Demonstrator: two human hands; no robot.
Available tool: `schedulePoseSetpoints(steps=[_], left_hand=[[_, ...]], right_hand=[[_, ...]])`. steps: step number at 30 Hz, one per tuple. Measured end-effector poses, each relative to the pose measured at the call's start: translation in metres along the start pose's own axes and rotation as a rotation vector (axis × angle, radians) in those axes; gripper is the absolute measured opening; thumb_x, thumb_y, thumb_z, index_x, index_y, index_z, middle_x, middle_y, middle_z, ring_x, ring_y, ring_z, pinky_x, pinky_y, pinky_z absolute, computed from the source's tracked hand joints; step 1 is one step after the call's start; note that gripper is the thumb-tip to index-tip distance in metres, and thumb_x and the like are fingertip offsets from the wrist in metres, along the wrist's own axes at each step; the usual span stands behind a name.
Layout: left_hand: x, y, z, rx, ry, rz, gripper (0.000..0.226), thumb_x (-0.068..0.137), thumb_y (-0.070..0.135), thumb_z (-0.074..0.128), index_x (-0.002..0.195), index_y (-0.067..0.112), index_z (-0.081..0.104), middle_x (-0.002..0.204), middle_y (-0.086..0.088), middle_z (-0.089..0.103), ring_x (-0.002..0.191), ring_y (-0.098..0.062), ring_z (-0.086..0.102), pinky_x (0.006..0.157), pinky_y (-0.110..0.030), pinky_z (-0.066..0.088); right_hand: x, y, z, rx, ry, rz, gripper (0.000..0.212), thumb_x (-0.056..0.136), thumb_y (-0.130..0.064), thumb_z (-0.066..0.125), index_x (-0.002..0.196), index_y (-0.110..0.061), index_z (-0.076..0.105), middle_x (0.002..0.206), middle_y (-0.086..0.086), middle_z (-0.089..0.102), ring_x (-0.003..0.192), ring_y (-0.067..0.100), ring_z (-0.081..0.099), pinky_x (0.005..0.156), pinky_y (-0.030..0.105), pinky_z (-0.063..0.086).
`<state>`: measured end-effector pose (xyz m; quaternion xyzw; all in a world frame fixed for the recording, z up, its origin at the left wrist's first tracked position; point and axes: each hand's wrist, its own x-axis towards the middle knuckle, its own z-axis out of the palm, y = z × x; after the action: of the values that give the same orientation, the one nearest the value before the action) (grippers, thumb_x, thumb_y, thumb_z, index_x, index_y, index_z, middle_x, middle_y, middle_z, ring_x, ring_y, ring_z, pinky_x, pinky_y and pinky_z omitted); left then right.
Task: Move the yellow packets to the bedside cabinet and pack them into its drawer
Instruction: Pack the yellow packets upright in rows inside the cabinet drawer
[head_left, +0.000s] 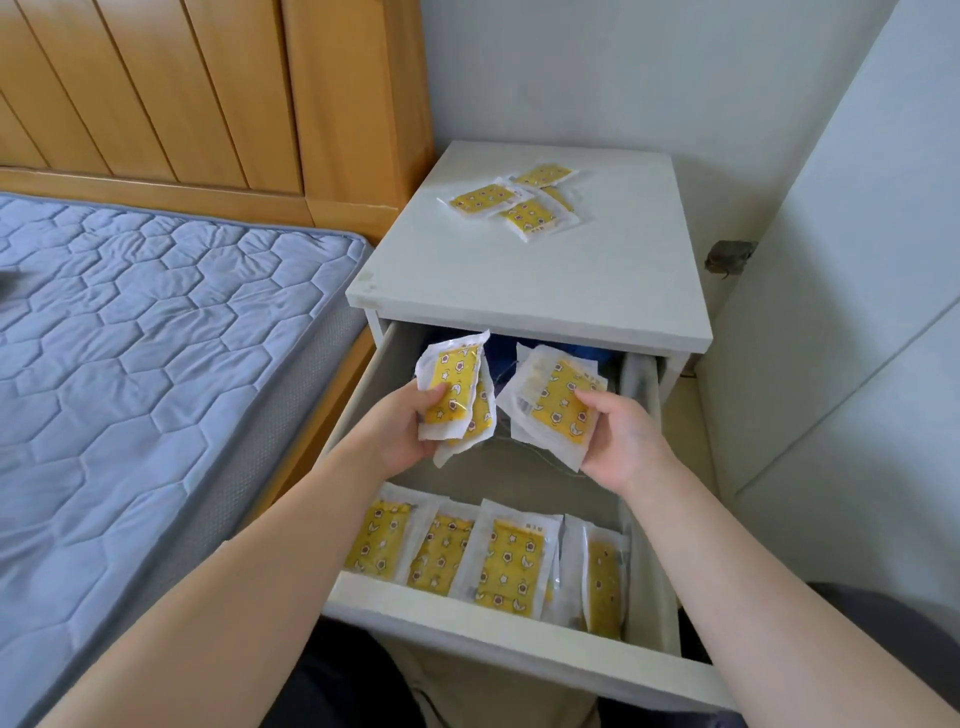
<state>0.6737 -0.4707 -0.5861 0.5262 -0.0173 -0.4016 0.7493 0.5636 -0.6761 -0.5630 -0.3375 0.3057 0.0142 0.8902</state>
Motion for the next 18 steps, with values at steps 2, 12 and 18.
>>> schedulePoseSetpoints(steps=[2, 12, 18], left_hand=[[-0.003, -0.007, -0.009, -0.040, 0.067, -0.043, 0.030, 0.099, 0.018, 0.042, 0.128, 0.013, 0.048, 0.097, -0.005, 0.069, 0.082, -0.019, 0.069, 0.067, -0.031, 0.056], [0.000, -0.001, -0.030, -0.093, 0.193, -0.045, 0.045, 0.096, 0.018, 0.049, 0.140, 0.008, 0.043, 0.118, -0.010, 0.063, 0.097, -0.024, 0.067, 0.081, -0.039, 0.055], [0.005, -0.003, -0.032, -0.260, 0.209, 0.113, 0.025, 0.102, 0.011, 0.036, 0.110, 0.018, 0.058, 0.108, -0.008, 0.066, 0.097, -0.025, 0.064, 0.094, -0.046, 0.047]], right_hand=[[0.003, 0.014, -0.003, 0.001, 0.078, 0.058, 0.023, 0.095, -0.007, 0.050, 0.116, -0.010, 0.058, 0.106, 0.012, 0.068, 0.094, 0.028, 0.067, 0.065, 0.039, 0.056], [0.011, 0.090, 0.018, -0.525, 0.255, 0.324, 0.009, 0.088, -0.001, 0.062, 0.096, -0.001, 0.059, 0.096, 0.017, 0.066, 0.088, 0.032, 0.064, 0.076, 0.050, 0.051], [0.025, 0.134, 0.060, -0.767, 0.154, 0.355, 0.035, 0.084, -0.006, 0.069, 0.117, 0.002, 0.060, 0.113, 0.016, 0.065, 0.105, 0.032, 0.063, 0.094, 0.046, 0.049]])
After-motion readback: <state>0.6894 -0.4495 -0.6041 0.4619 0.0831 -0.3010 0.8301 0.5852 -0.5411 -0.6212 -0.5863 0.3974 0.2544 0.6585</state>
